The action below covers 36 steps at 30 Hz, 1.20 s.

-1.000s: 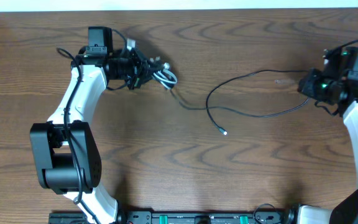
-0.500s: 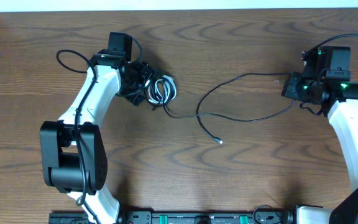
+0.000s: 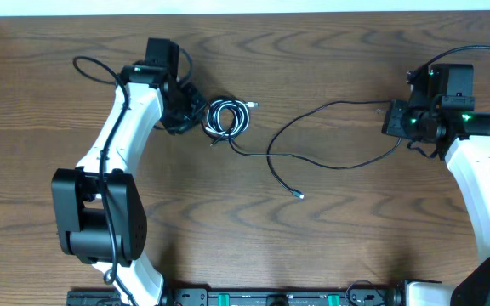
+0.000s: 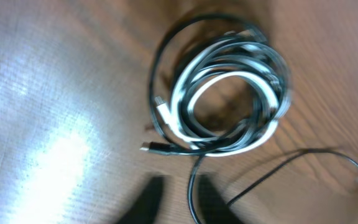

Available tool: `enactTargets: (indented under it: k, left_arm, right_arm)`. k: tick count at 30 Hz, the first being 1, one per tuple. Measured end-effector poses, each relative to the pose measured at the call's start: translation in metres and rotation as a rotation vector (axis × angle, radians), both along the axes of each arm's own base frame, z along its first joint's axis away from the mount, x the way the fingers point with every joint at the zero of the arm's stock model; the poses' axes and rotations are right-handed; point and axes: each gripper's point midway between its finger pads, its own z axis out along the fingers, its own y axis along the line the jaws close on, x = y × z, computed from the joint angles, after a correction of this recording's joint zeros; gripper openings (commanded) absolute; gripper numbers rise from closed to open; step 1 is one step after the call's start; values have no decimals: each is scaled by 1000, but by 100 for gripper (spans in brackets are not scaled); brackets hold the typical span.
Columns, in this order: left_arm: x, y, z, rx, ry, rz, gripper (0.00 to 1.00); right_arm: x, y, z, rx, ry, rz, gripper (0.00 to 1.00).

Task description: Untangle cables

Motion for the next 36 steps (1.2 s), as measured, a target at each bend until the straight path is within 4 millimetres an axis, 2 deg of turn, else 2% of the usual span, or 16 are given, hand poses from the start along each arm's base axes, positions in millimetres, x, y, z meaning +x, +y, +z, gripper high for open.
enactTargets:
  k: [6,7,9,11,13,15,18,22,26,31,36]
  left_arm:
    - [15,-11,11,22,-105,-125,9]
    - [18,-16,12,25,-127,-153,15]
    - [26,-26,16,43,-189,-212,31]
    - [31,-33,17,77,-229,-245,43]
    - [37,-37,19,130,-267,-273,52]
    - [40,-37,19,170,-287,-278,62]
    - [45,-33,21,215,-313,-289,63]
    - [52,-30,24,250,-349,-309,63]
    - [56,-29,25,267,-366,-317,63]
    - [58,-29,23,273,-370,-328,62]
    - [60,-29,6,274,-344,-332,62]
  right_arm:
    - [2,-13,-17,-75,34,-16,2]
    - [3,-14,-22,-81,45,-17,9]
    - [3,-15,-33,-85,73,-19,45]
    - [2,-13,-43,-76,102,-9,57]
    - [1,-9,-50,-62,120,12,64]
    - [-1,-4,-50,-44,122,41,67]
    - [1,2,-42,-20,103,76,67]
    - [15,13,-14,28,17,114,68]
    - [26,32,16,111,-78,182,67]
    - [20,58,20,169,-77,257,61]
    - [13,89,22,187,-74,343,54]
